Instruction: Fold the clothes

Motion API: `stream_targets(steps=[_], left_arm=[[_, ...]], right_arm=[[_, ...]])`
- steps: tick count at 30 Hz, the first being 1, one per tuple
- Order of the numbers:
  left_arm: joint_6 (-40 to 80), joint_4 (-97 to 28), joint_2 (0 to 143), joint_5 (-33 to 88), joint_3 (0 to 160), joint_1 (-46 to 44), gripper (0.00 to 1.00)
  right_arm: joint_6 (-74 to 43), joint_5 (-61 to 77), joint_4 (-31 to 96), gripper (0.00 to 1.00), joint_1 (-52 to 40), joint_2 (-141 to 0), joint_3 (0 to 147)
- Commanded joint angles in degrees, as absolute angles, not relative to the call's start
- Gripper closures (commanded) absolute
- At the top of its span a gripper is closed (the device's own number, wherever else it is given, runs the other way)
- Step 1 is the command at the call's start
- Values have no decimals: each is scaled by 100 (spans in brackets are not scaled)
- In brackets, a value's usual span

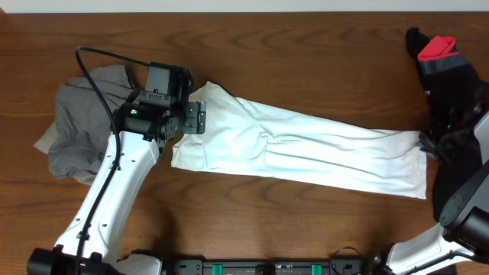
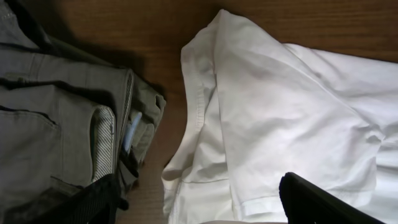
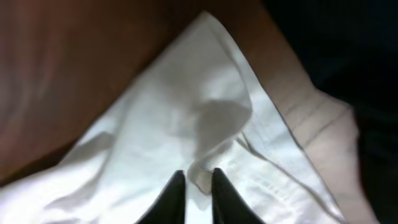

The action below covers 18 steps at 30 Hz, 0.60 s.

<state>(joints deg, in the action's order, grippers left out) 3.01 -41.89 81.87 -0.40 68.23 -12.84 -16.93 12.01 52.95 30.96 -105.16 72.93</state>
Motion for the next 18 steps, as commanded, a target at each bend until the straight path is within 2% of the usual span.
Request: stream_targets(steps=[1,5,6,8,11,14,18], left_arm=[[351,-4150,8180,-62,6901,-1256,16],[351,-4152,8180,-62,6901,-1256,16],[351,-4150,8180,-62,6901,-1256,16],[351,-4139,8180,-62,6901,-1256,16],[351,-4132,8180,-62,6901,-1256,16],[351,-4132,8180,-62,6901,-1256,16],[351,-4134,8180,-62,6901,-1256,16]], right_arm=[[-1557,1164,5284,94,3173,-10521,7435],[-1557,945,5284,99,3170,-10521,7432],[-1538,943,5341,95,3170,-10521,7432],[-1450,904,5524,76,3164,-10521,7422],[-1452,659,5693,68,3164,-10521,7325],[-1459,567,5579,54,3175,-10523,7072],[-1584,510,5234,52,3210,-10523,6689]])
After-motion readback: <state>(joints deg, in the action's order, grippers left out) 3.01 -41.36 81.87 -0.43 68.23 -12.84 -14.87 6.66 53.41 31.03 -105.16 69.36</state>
